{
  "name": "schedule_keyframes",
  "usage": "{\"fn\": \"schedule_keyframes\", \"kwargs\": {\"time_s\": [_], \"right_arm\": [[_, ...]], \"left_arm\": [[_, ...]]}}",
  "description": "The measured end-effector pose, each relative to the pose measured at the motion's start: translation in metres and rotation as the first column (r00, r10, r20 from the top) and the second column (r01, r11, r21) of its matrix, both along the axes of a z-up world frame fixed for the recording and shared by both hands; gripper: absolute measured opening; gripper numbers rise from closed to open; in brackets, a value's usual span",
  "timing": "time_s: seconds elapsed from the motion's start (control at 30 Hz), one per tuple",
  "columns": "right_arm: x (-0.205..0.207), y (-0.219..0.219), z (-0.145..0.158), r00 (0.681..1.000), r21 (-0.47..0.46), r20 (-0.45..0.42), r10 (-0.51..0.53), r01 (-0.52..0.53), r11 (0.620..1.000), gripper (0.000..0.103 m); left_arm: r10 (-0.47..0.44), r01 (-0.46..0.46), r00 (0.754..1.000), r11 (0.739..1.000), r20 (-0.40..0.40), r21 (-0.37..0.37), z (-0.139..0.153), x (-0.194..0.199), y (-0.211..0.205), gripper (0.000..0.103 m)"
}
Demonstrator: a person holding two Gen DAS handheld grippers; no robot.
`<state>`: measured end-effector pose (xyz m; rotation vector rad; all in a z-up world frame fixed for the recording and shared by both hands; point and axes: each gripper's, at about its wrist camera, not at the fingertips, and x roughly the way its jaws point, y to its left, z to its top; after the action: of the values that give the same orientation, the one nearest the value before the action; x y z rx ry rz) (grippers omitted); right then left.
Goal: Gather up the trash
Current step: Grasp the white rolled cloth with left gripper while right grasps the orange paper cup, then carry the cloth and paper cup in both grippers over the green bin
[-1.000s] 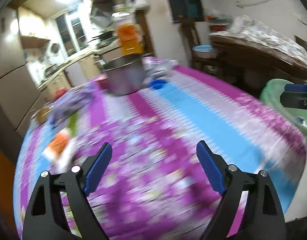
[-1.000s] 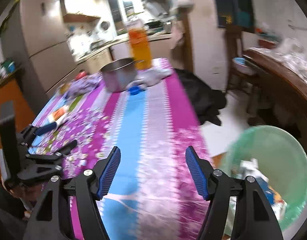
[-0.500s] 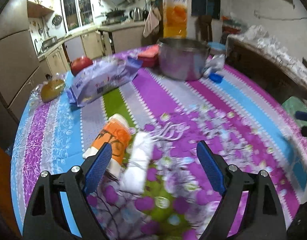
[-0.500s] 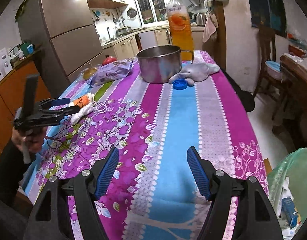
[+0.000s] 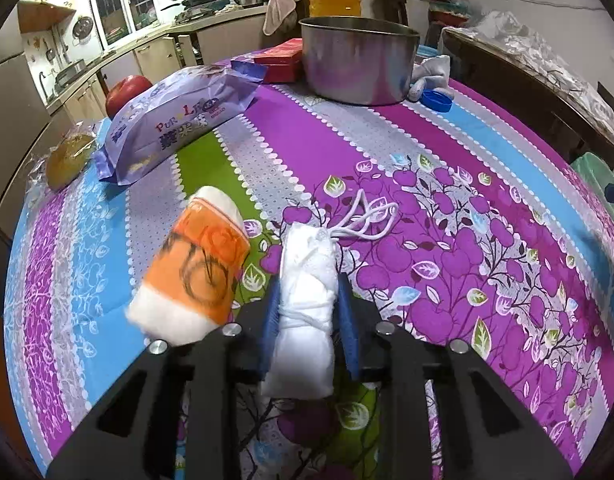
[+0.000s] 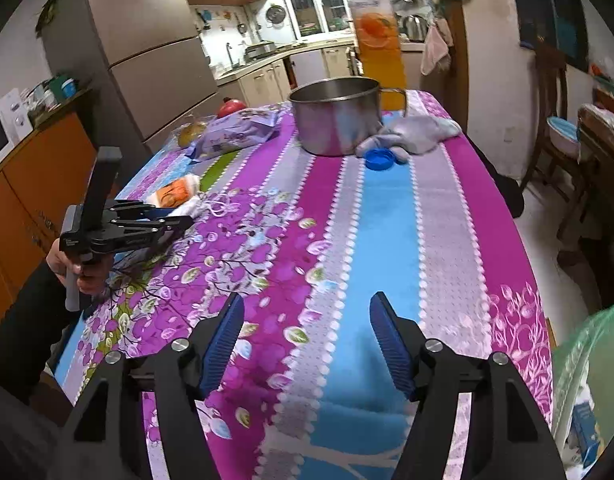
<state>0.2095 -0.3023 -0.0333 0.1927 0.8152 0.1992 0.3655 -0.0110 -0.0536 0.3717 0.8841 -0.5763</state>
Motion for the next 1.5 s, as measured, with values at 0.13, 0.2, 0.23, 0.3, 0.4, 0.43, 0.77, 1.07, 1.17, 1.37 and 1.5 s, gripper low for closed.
{"fn": "schedule_keyframes", "kwargs": {"time_s": [0.13, 0.2, 0.23, 0.3, 0.4, 0.43, 0.77, 1.07, 1.17, 1.37, 1.5], "right_arm": [[0.01, 0.02, 0.014, 0.998, -0.056, 0.033, 0.052, -0.051, 0.997, 0.067], [0.019, 0.033, 0.022, 0.995, -0.076, 0.055, 0.088, -0.084, 0.994, 0.067], [0.024, 0.041, 0.026, 0.992, -0.087, 0.065, 0.112, -0.106, 0.991, 0.067], [0.034, 0.056, 0.032, 0.984, -0.102, 0.078, 0.16, -0.152, 0.983, 0.067], [0.063, 0.093, 0.037, 0.962, -0.118, 0.078, 0.261, -0.251, 0.961, 0.07], [0.071, 0.102, 0.037, 0.955, -0.116, 0.076, 0.287, -0.277, 0.954, 0.073], [0.181, 0.223, -0.003, 0.881, -0.119, -0.057, 0.469, -0.473, 0.873, 0.098], [0.21, 0.265, -0.03, 0.92, -0.258, -0.09, 0.381, -0.391, 0.883, 0.076], [0.217, 0.257, -0.031, 0.926, -0.211, -0.085, 0.368, -0.378, 0.902, 0.031], [0.205, 0.233, -0.018, 0.94, -0.158, -0.011, 0.342, -0.339, 0.927, 0.009], [0.183, 0.215, -0.001, 0.938, -0.122, 0.032, 0.344, -0.338, 0.933, 0.008]], "left_arm": [[0.033, -0.031, 0.998, 0.999, 0.057, -0.031, 0.013, -0.024, 0.012, 0.025], [0.063, -0.055, 0.994, 0.994, 0.091, -0.092, 0.029, -0.046, 0.029, 0.025], [0.079, -0.067, 0.992, 0.991, 0.103, -0.112, 0.036, -0.055, 0.037, 0.025], [0.123, -0.105, 0.985, 0.984, 0.12, -0.143, 0.047, -0.075, 0.055, 0.025], [0.213, -0.193, 0.968, 0.969, 0.13, -0.156, 0.057, -0.098, 0.084, 0.025], [0.255, -0.233, 0.958, 0.959, 0.13, -0.164, 0.06, -0.105, 0.096, 0.025], [0.467, -0.443, 0.881, 0.87, 0.076, -0.214, 0.06, -0.13, 0.159, 0.025], [0.467, -0.448, 0.884, 0.857, 0.018, -0.256, 0.049, -0.122, 0.164, 0.026], [0.462, -0.442, 0.887, 0.858, 0.016, -0.261, 0.049, -0.122, 0.165, 0.026], [0.461, -0.442, 0.887, 0.86, 0.014, -0.255, 0.048, -0.121, 0.156, 0.027], [0.463, -0.442, 0.886, 0.86, 0.026, -0.255, 0.052, -0.121, 0.148, 0.027]]}}
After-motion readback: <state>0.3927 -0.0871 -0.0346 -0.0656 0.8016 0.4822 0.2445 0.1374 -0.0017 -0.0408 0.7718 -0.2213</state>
